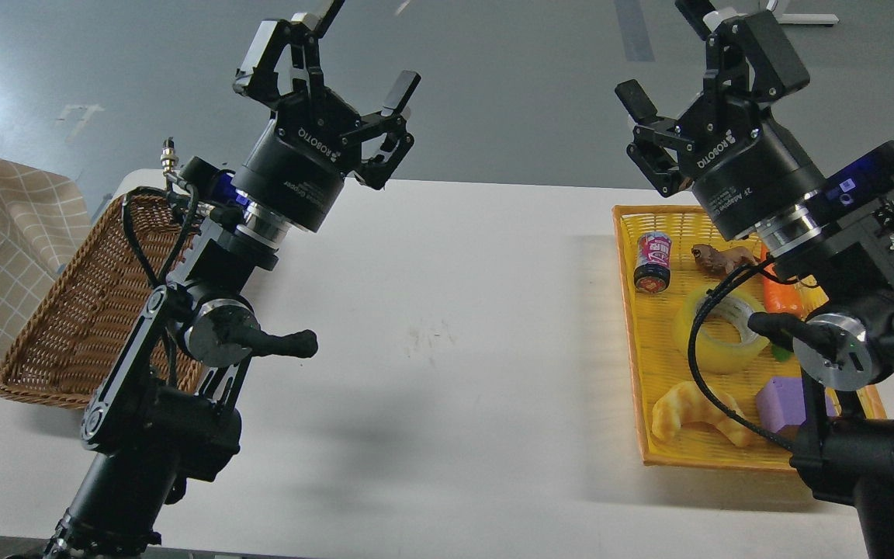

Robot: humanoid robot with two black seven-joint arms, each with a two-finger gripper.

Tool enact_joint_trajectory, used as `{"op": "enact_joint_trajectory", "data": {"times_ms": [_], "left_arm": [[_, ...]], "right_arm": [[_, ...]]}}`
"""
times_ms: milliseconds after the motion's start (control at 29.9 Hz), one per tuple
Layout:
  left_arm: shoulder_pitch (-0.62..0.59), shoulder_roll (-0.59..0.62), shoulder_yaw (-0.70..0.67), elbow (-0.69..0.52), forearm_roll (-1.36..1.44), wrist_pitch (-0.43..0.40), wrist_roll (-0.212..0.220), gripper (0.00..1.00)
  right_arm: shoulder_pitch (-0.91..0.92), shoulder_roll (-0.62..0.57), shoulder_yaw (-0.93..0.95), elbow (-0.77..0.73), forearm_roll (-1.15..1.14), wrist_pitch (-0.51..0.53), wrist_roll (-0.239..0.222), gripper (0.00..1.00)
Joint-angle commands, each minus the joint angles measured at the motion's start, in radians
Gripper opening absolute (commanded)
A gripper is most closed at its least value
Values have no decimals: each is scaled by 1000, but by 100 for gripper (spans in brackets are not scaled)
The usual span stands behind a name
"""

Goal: Place and transfer tape with both arms
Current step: 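Move the right gripper down toward the yellow tray, then reach the right gripper into the yellow tape roll's center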

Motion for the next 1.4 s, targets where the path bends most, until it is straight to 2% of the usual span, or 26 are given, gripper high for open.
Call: {"op": "enact_joint_trajectory", "data": {"times_ms": [0,67,201,368,468,568,735,802,869,969,1203,1370], "left_arm": [[-1,0,-2,2,-1,6,-2,98],[1,0,-2,2,0,9,-2,98],[4,0,-3,-1,0,-1,-3,98],[7,0,-5,1,0,-1,-9,98],[9,0,-3,1,0,0,-14,98],[9,0,-3,1,2,3,-14,98],[12,0,-5,1,2,8,-14,98],[9,0,-5,1,2,8,-14,98],[7,0,-6,1,2,8,-14,98],[7,0,-10,1,4,12,-16,98],[9,0,-13,-2,4,12,-32,98],[12,0,-20,-2,5,14,-32,98]], "right_arm": [[6,0,0,17,-13,2,4,100],[15,0,-1,17,-29,2,4,100],[43,-177,-14,17,-189,0,4,100],[32,-274,-14,15,-409,0,4,100],[-14,-385,-23,17,-477,0,4,100],[-46,-428,-28,17,-542,0,5,100],[-62,-430,89,18,-541,-26,5,100],[-80,-401,161,18,-541,-26,22,100],[-94,-361,202,18,-541,-23,91,100],[-132,-351,204,20,-540,-18,116,100],[-184,-367,192,18,-549,-15,119,100],[-281,-503,144,15,-667,-12,100,99]]}}
